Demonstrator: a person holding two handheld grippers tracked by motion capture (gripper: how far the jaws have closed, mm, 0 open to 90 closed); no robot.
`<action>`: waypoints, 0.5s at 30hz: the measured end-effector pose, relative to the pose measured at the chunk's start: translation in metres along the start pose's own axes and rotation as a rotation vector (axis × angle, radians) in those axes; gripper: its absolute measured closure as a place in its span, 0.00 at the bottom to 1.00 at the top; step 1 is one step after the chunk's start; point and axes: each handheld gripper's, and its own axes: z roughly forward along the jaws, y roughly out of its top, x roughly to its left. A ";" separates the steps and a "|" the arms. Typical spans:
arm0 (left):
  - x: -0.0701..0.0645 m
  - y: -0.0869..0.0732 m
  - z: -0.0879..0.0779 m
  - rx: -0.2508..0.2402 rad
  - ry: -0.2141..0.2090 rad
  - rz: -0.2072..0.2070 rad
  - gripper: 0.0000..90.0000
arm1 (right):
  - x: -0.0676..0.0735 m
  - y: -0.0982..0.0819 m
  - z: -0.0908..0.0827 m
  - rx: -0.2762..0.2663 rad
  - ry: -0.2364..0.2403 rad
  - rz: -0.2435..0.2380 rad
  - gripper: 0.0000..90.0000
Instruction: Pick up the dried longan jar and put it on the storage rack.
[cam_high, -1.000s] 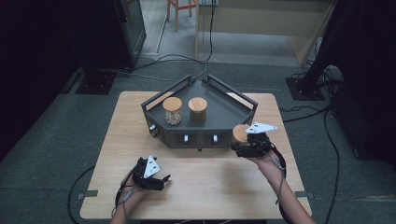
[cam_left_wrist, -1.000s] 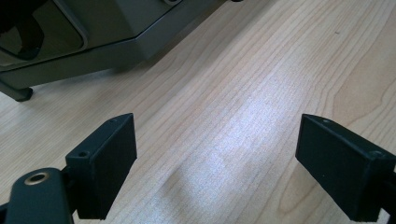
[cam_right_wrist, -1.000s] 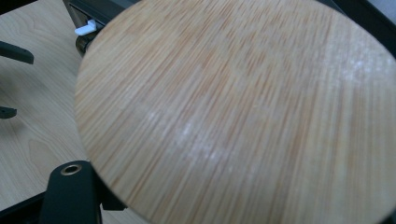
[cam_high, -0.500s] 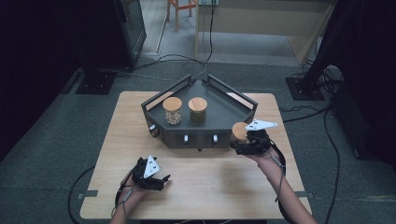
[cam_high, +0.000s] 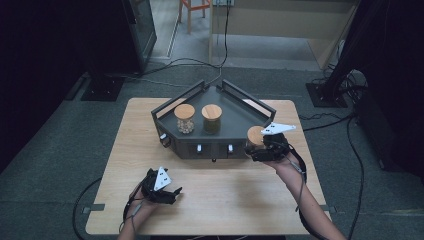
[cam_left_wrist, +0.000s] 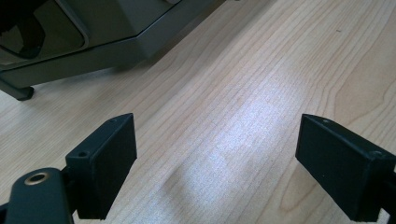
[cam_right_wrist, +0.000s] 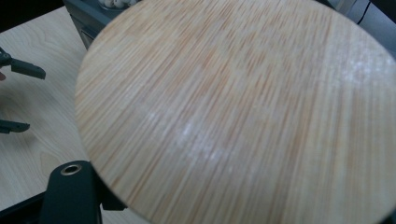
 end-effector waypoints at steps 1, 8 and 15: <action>0.000 0.000 0.000 0.000 0.000 0.000 0.14 | -0.001 0.001 0.000 -0.001 0.001 0.000 0.28; 0.000 0.000 0.000 0.001 0.000 0.001 0.14 | -0.001 0.005 0.002 -0.001 -0.002 -0.004 0.28; 0.000 0.000 0.000 0.003 -0.001 0.002 0.14 | -0.002 0.009 0.005 -0.003 -0.005 -0.004 0.28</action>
